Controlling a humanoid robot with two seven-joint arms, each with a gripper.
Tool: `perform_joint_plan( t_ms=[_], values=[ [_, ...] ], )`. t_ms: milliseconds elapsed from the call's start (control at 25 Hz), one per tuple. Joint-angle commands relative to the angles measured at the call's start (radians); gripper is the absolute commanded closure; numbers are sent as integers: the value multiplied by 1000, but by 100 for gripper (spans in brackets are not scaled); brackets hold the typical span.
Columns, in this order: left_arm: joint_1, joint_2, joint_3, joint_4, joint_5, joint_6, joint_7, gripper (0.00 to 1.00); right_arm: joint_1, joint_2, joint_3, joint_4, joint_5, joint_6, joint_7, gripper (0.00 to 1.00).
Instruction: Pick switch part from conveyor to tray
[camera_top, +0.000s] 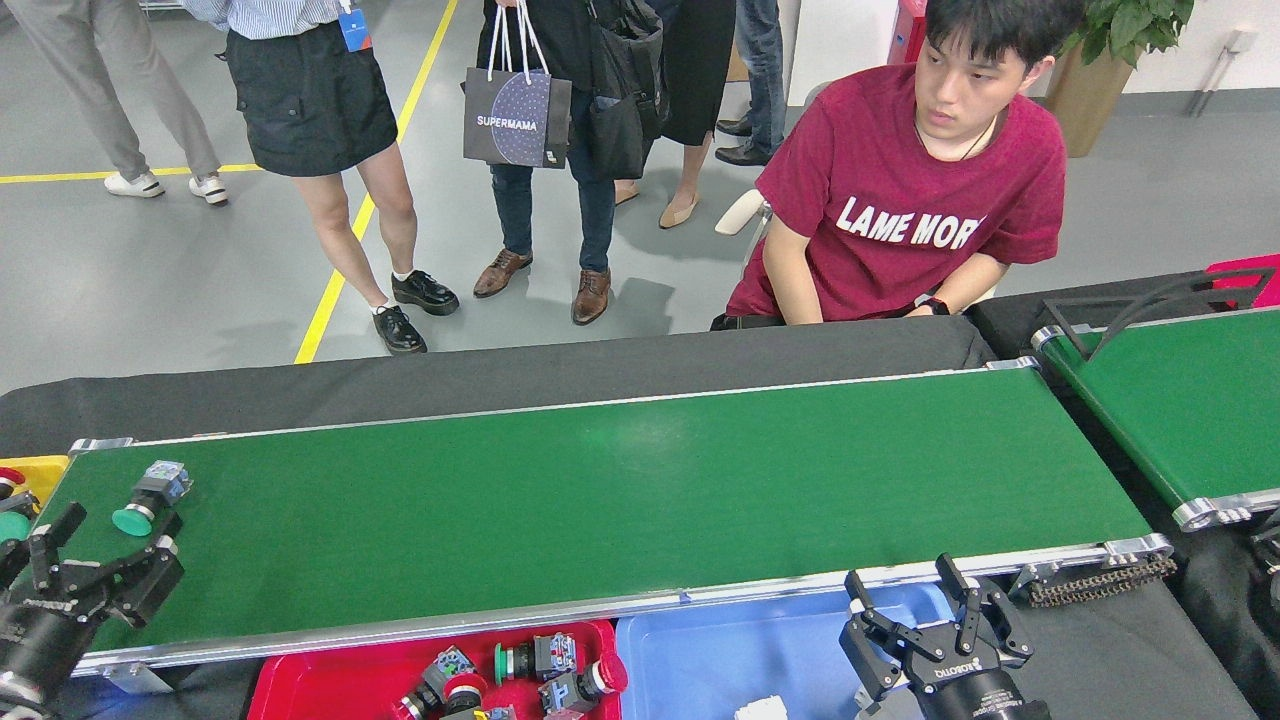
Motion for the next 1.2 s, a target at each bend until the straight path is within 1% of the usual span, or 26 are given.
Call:
perform_joint_plan(
  t_ms=[0, 40, 120, 200, 320, 401, 481, 521, 601, 641, 681, 721, 961, 1081, 1121, 1162],
  values=[
    [-61, 18, -28, 75, 0, 21, 13, 0, -8, 0, -3, -14, -1, -4, -3, 3],
    [-87, 21, -34, 126, 0, 30, 13, 0, -13, -1, -1, -14, -1, -4, -1, 3],
    [-152, 43, -48, 268, 0, 85, 16, 0, -24, -1, 5, -13, -1, -6, 2, 3],
    [-218, 53, -99, 402, -2, 183, 43, 0, -37, 2, 26, -13, -1, -4, 2, 3],
    [-255, 56, -162, 480, 7, 329, 67, 1, -67, 4, 54, -8, 1, 3, 2, 3],
    [-256, 50, -156, 492, 9, 375, 67, 3, -77, 7, 65, -8, 1, 5, 2, 3],
    [-258, 47, -151, 494, 20, 406, 67, 14, -82, 8, 66, -8, 1, 3, 2, 3],
    [-262, 47, -154, 494, 32, 415, 63, 26, -83, 8, 66, -8, 1, 3, 2, 3],
    [-272, 49, -162, 494, 40, 406, 62, 57, -85, 10, 66, -8, 1, 2, 2, 3],
    [-275, 50, -163, 494, 40, 398, 63, 68, -85, 10, 69, -8, 1, 2, 2, 3],
    [-275, 50, -165, 494, 40, 386, 63, 75, -85, 10, 69, -8, 1, 2, 2, 3],
    [-275, 49, -165, 494, 40, 376, 63, 78, -85, 10, 66, -8, 1, 2, 2, 3],
    [-272, 26, -171, 492, 32, 369, 63, 85, -85, 10, 66, -7, 1, 3, 2, 3],
    [-265, 7, -209, 478, 35, 344, 70, 88, -79, 11, 66, -10, 1, 3, 2, 3],
    [-261, -2, -220, 462, 37, 330, 73, 88, -74, 11, 65, -11, 1, 5, 2, 3],
    [-247, -11, -228, 414, 35, 301, 82, 88, -71, 13, 59, -13, -1, 5, 2, 3]
  ],
)
